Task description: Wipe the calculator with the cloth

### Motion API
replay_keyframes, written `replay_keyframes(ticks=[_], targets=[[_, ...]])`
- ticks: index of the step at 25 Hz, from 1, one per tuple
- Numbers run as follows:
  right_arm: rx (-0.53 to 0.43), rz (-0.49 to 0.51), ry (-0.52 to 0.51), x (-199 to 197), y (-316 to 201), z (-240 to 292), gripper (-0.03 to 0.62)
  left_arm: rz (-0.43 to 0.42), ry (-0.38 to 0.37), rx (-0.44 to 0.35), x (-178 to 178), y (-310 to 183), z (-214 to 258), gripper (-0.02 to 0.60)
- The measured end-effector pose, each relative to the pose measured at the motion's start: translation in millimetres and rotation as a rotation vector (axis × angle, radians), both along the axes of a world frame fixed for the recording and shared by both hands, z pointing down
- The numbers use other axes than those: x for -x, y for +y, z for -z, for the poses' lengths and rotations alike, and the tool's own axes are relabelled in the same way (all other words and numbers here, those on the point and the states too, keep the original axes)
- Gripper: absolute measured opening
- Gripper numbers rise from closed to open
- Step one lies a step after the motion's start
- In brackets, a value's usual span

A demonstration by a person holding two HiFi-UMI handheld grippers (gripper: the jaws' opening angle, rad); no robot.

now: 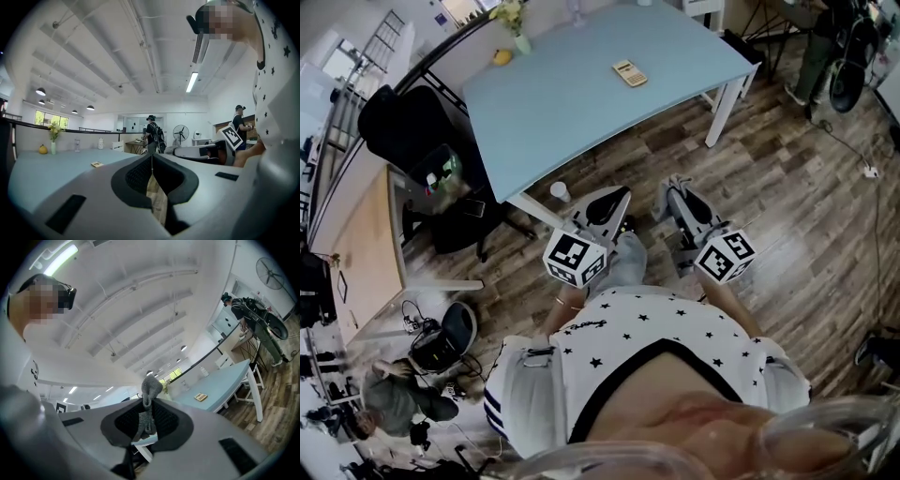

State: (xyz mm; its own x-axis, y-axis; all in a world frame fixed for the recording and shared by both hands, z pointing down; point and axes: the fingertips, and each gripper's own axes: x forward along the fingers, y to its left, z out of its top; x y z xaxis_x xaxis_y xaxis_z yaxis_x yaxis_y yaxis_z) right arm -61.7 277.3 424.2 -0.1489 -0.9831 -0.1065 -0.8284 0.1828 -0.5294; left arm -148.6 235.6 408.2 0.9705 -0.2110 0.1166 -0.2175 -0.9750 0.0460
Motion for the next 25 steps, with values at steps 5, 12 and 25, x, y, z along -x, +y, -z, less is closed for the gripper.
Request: replay_keyframes(ticks=[5,12,25], targets=[[0.018,0.029,0.003,-11,-31,-6,0.046,0.052,-0.020,0.029,-3,-35,-13,0.031],[0.046,0.002,-0.009,-36,-65,-14,0.048,0.017,-0.011,0.036,-32,-71,-17,0.031],[0.110,-0.015,0.009,-75,-146,-29,0.048,0.024,0.007,0.096,-66,-155,-34,0.031]])
